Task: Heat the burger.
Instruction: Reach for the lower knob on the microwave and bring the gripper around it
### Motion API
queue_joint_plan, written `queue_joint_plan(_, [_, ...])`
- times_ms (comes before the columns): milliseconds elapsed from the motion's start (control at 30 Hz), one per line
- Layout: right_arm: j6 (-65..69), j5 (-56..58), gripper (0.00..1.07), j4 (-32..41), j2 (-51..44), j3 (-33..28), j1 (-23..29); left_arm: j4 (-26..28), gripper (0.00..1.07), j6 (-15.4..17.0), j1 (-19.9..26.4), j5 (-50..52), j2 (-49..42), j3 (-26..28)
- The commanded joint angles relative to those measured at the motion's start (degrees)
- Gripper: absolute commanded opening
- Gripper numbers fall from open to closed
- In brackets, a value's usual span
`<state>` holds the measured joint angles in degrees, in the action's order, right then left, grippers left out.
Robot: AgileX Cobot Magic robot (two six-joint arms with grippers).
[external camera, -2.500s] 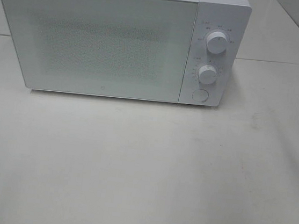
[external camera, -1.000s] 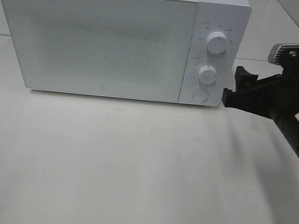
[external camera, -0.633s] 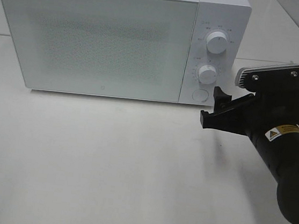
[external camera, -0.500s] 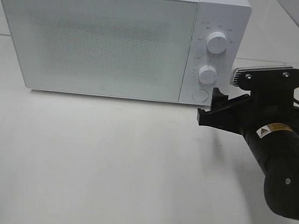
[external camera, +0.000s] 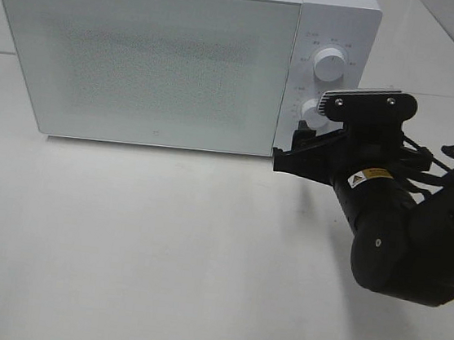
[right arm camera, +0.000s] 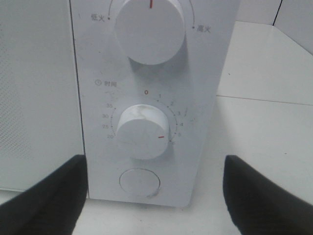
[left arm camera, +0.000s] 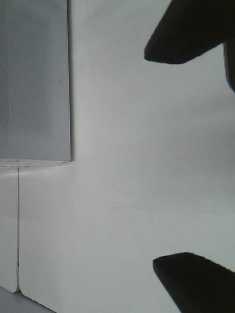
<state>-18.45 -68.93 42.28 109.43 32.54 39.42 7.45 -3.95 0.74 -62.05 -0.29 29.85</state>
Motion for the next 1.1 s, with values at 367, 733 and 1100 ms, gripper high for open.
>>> queue_joint_plan(367, [0.6,-4.2,0.74,0.1,6.1,8.4,-1.4,0.2,0.99,0.3,0.2,0.6,-1.3,-0.1])
queue_joint_plan(733, [0.7,-2.9,0.74,0.2,9.3,13.1,-3.4,0.2,0.99,0.3,0.2,0.6,-1.3,-0.1])
queue_joint_plan(1100, [3.2,-3.2,0.74,0.2,11.1,14.6,-4.0,0.2,0.99,0.3,0.2,0.6,-1.3,-0.1])
